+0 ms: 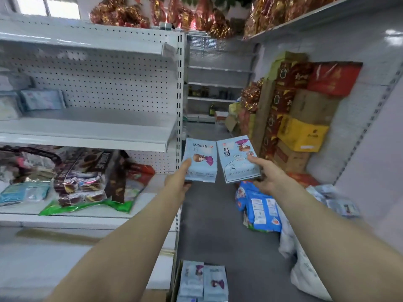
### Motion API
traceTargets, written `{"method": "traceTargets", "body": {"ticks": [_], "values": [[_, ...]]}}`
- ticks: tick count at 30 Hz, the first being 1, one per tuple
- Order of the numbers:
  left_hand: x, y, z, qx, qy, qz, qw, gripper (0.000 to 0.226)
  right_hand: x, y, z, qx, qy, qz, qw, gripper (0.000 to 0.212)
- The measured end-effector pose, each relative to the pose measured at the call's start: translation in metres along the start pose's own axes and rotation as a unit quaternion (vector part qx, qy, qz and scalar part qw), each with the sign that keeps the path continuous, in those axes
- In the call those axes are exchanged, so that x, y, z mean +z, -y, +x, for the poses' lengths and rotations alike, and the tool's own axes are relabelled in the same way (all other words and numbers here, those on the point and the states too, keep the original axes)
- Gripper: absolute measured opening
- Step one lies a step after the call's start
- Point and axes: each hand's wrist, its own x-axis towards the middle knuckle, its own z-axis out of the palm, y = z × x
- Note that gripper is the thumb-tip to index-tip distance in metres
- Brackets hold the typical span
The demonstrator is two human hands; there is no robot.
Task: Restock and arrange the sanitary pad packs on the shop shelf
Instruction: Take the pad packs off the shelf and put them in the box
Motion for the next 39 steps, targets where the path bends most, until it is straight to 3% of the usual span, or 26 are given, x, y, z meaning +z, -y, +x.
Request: {"method": "traceTargets", "body": {"ticks": [2, 8, 11, 13, 15, 17, 20, 25, 31, 34, 39], "values": [[-0.003, 0.026, 0.006, -0.027, -0.003, 0.017, 0.999, 0.032, -0.017, -0.018, -0.001, 0.023, -0.006, 0.015, 1.000, 0.005], [-0.024, 0.117, 0.027, -0.136, -0.033, 0.040, 0.989, 0.021, -0.071, -0.094, 0.025, 0.092, -0.061, 0.011, 0.994, 0.004], [-0.046, 0.165, 0.039, -0.183, -0.064, 0.057, 0.979, 0.031, -0.097, -0.150, 0.041, 0.143, -0.087, 0.002, 0.986, 0.017], [-0.065, 0.194, 0.044, -0.211, -0.076, 0.076, 0.972, 0.052, -0.110, -0.191, 0.051, 0.190, -0.106, -0.003, 0.976, 0.035], [-0.089, 0.225, 0.047, -0.240, -0.080, 0.106, 0.962, 0.064, -0.118, -0.230, 0.053, 0.227, -0.120, 0.006, 0.966, 0.027], [-0.118, 0.254, 0.050, -0.259, -0.074, 0.129, 0.954, 0.057, -0.125, -0.269, 0.056, 0.260, -0.141, 0.013, 0.955, 0.024], [-0.158, 0.300, 0.059, -0.319, -0.079, 0.143, 0.933, 0.072, -0.135, -0.327, 0.057, 0.305, -0.169, -0.001, 0.937, 0.037], [-0.210, 0.365, 0.075, -0.373, -0.179, 0.147, 0.899, 0.076, -0.145, -0.407, 0.058, 0.368, -0.185, -0.022, 0.911, 0.030], [-0.267, 0.445, 0.092, -0.416, -0.159, 0.160, 0.881, 0.074, -0.166, -0.515, 0.072, 0.411, -0.216, -0.012, 0.886, 0.049], [-0.299, 0.492, 0.104, -0.424, -0.144, 0.161, 0.880, 0.093, -0.179, -0.567, 0.083, 0.413, -0.232, 0.002, 0.881, 0.064], [-0.347, 0.566, 0.123, -0.432, -0.133, 0.152, 0.879, 0.108, -0.193, -0.628, 0.107, 0.431, -0.251, 0.014, 0.867, 0.051]]}}
